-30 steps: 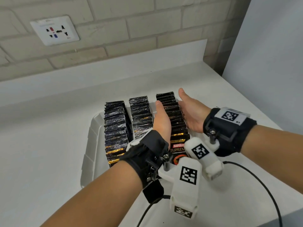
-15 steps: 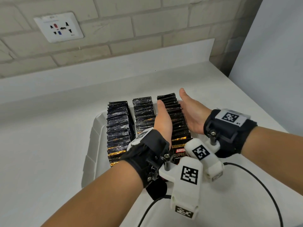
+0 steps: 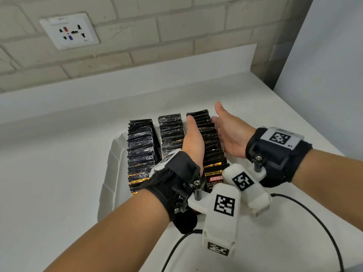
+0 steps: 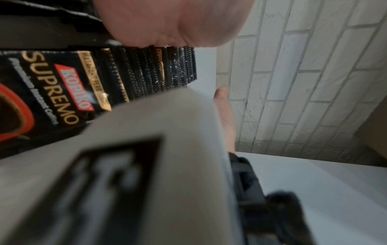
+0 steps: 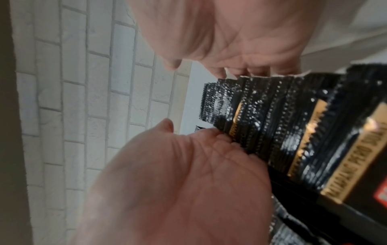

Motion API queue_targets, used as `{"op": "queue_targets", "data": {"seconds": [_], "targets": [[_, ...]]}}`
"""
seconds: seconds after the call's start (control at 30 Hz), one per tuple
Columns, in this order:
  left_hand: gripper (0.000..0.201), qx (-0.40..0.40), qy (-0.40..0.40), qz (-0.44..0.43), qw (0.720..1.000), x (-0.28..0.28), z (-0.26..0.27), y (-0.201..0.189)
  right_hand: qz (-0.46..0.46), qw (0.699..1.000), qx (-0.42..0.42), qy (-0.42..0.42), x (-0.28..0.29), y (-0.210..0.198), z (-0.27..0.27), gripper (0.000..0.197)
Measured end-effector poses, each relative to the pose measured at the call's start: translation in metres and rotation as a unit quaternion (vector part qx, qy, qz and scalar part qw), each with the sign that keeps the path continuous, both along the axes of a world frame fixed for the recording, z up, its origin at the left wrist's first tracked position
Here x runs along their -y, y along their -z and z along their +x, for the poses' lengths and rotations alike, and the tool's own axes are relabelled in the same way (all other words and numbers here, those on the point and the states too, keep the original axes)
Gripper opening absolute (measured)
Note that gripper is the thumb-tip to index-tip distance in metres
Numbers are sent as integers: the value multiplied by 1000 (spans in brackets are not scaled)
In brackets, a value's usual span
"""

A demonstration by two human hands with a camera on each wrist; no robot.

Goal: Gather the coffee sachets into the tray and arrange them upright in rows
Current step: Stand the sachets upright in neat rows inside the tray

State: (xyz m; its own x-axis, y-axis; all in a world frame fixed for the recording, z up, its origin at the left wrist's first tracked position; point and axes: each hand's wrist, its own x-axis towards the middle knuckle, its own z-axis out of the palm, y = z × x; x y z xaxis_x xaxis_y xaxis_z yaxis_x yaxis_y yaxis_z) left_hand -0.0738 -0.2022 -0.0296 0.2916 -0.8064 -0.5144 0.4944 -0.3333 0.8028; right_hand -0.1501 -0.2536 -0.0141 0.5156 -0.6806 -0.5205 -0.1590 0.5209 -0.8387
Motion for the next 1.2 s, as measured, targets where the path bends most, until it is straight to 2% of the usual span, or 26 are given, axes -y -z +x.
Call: {"op": "queue_targets", "data": {"seconds": [0.1,0.23,0.33,0.43,0.53,0.57,0.6,0.63,0.7,0.77,0.83,0.9,0.97,1.03,1.13,1.2], "targets": [[66,18,10,10,1000,-1,1,-3,-14,1000,-18,-10,-1,-8,-7,77],[68,31,31,20,999,-3,2,-6,4,999,-14,-36,-8,-10,-25,80],[63,37,59,-7,998,-10,0,-15,19,999,-4,-50,-20,-4,-40,81],[74,47,108,-53,992,-19,2,-29,16,998,17,-60,-33,-4,-49,81],[66,143,79,-101,981,-39,21,-53,-63,996,7,-65,-47,-8,-59,79],[69,180,72,-130,972,-49,32,-62,-112,991,2,-75,-54,-9,-63,63],[72,208,77,-151,963,-61,47,-67,-171,981,-13,-95,-59,-9,-67,41],[72,207,79,-159,962,-77,61,-73,-228,966,-29,-118,-65,-10,-72,27],[72,216,77,-166,959,-111,88,-77,-341,921,-75,-172,-76,-1,-87,33],[64,285,45,-133,948,-147,112,-67,-434,862,-125,-229,-86,10,-99,36],[46,360,10,-58,931,-178,123,-51,-482,813,-172,-280,-96,24,-110,40],[17,384,-13,18,923,-200,125,-28,-496,795,-194,-291,-103,41,-115,38],[27,399,-12,50,916,-212,118,-8,-507,784,-212,-289,-108,49,-116,34],[32,427,-31,44,903,-217,106,2,-508,791,-214,-266,-113,50,-115,34],[41,443,-78,-23,893,-215,87,6,-523,805,-201,-194,-121,39,-108,42],[45,423,-58,-67,902,-209,74,2,-482,848,-157,-155,-130,26,-96,44]]}}
